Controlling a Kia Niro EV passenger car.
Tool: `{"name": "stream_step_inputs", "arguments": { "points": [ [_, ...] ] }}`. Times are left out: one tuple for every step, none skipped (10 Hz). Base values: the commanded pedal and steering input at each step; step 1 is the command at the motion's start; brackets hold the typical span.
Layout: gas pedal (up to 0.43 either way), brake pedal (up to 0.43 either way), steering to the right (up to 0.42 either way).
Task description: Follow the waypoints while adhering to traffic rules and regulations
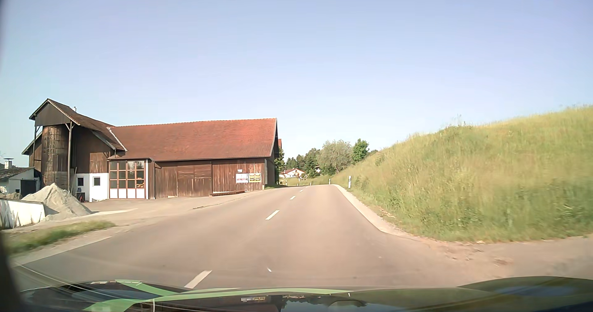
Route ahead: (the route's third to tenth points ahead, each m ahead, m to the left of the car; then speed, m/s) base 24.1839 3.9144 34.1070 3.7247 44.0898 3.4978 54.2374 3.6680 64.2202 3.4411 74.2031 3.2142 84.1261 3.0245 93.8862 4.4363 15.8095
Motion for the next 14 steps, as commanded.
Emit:
{"name": "stream_step_inputs", "arguments": {
  "points": [
    [0.150, 0.000, 0.004],
    [0.150, 0.000, 0.004],
    [0.150, 0.000, 0.004],
    [0.150, 0.000, 0.003],
    [0.150, 0.000, 0.004],
    [0.150, 0.000, 0.003],
    [0.130, 0.000, 0.003],
    [0.118, 0.000, 0.002],
    [0.118, 0.000, 0.001],
    [0.118, 0.000, 0.001],
    [0.118, 0.000, 0.001],
    [0.110, 0.000, -0.002],
    [0.098, 0.000, -0.006],
    [0.098, 0.000, -0.007]
  ]
}}
